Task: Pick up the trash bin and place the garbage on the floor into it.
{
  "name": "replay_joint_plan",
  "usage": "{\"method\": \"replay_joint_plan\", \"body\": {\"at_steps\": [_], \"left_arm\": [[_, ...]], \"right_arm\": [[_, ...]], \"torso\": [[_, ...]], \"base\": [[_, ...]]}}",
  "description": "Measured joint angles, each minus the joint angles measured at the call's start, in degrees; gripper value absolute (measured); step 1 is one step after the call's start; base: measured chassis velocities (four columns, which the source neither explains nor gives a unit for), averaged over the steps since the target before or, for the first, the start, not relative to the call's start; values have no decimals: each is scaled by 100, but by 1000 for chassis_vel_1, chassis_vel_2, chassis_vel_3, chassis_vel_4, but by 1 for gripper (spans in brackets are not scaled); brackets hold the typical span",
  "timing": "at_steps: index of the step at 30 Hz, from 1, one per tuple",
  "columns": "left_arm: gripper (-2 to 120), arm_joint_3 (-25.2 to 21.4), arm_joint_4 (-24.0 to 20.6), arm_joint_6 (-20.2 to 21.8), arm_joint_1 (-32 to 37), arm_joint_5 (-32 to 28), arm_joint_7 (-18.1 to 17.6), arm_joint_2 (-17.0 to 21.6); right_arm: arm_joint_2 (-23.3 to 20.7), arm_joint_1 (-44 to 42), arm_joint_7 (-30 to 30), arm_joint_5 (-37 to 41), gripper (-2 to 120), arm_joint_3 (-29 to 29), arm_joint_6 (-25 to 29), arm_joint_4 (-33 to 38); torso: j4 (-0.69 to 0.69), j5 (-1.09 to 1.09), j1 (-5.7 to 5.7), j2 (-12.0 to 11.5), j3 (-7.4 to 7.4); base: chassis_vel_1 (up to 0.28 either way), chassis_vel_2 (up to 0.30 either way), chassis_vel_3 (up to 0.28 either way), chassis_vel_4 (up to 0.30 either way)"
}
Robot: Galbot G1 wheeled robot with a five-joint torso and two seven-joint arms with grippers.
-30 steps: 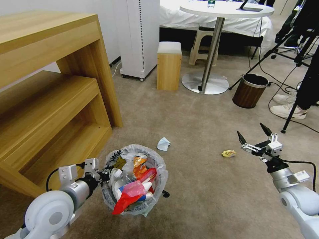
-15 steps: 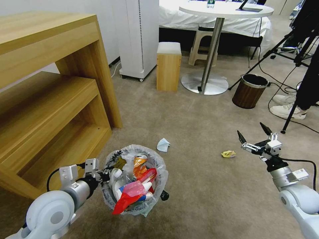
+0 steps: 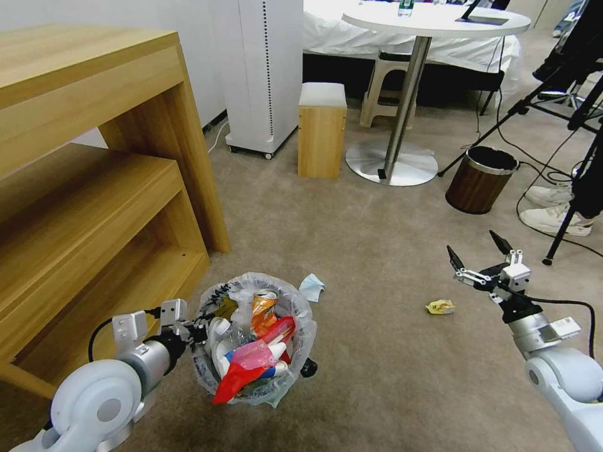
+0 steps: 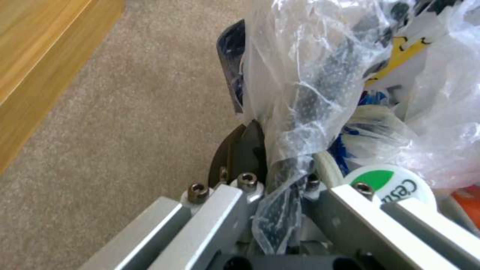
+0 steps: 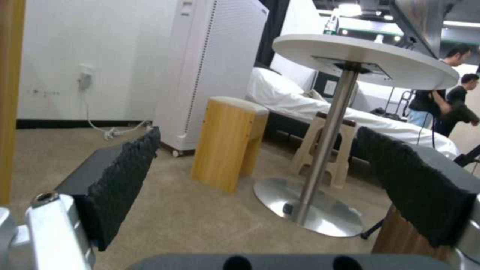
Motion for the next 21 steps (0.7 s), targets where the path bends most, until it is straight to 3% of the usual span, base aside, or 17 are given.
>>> {"method": "replay_joint_plan", "body": {"at_steps": [21], "left_arm": [[0, 11, 29, -18, 15, 98, 45, -124]], "right_arm": [[39, -13, -15, -53, 100, -20, -11, -94]], "torso": [[1, 0, 0, 0, 0]], "base": [[-98, 95, 101, -102]]}}
